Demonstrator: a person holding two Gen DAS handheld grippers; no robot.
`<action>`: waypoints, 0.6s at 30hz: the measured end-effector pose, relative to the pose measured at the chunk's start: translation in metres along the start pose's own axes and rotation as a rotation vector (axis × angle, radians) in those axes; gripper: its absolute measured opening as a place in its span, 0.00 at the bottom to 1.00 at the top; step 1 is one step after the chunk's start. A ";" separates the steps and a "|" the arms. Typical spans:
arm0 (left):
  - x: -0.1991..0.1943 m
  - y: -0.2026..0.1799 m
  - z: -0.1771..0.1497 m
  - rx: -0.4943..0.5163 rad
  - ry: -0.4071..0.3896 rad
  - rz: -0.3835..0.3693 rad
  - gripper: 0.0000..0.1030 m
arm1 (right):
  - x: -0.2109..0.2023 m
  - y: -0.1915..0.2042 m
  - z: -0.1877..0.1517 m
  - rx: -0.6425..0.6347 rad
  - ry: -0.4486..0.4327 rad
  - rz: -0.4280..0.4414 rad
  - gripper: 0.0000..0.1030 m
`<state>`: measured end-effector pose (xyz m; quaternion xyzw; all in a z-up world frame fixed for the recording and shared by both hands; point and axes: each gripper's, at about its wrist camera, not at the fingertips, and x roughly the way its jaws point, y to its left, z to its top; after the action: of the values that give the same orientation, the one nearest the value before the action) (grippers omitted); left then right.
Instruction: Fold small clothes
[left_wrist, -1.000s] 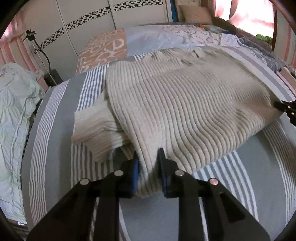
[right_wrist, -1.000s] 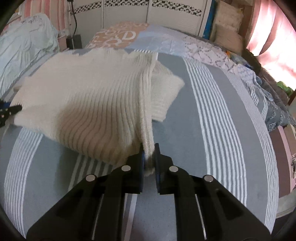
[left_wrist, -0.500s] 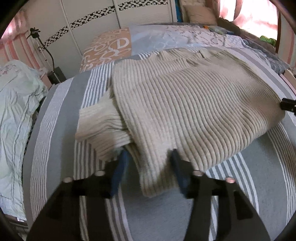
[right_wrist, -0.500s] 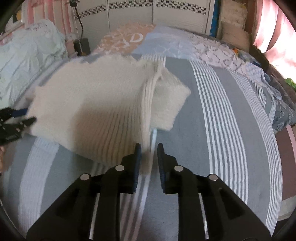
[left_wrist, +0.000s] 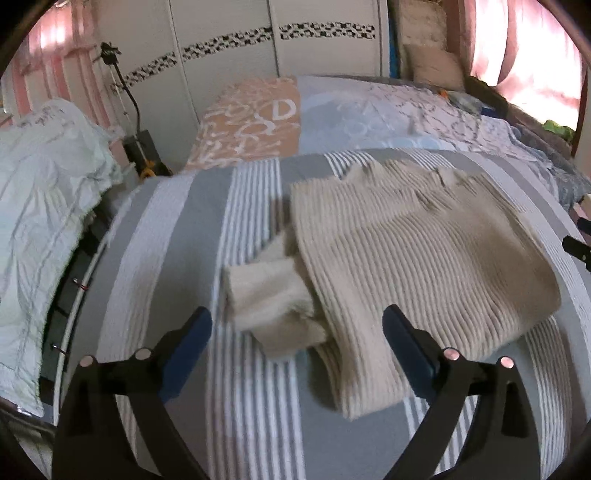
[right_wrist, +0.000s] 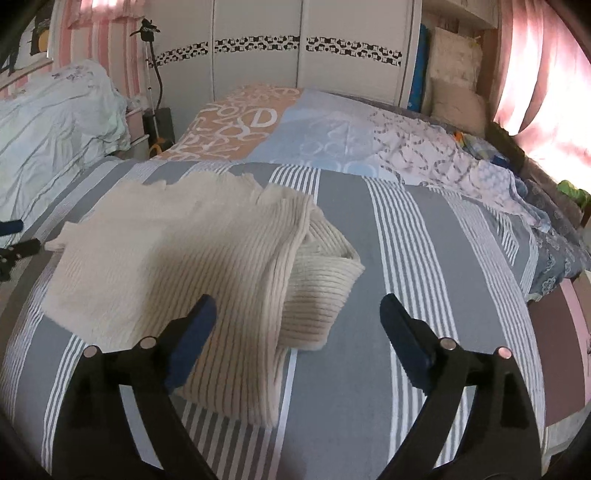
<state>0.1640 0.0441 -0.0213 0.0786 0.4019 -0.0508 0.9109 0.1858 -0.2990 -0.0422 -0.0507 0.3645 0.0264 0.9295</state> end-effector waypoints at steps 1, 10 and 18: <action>0.000 0.003 0.002 -0.007 -0.005 0.004 0.91 | 0.005 0.000 0.000 0.001 0.003 0.002 0.88; 0.000 0.014 0.009 -0.044 -0.064 0.034 0.93 | 0.016 -0.013 -0.004 0.033 0.001 0.006 0.97; 0.030 0.003 0.017 -0.062 0.087 -0.053 0.98 | 0.040 -0.016 -0.005 0.044 0.070 0.035 0.97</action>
<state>0.1968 0.0435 -0.0318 0.0417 0.4445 -0.0590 0.8928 0.2132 -0.3147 -0.0723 -0.0250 0.3982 0.0329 0.9164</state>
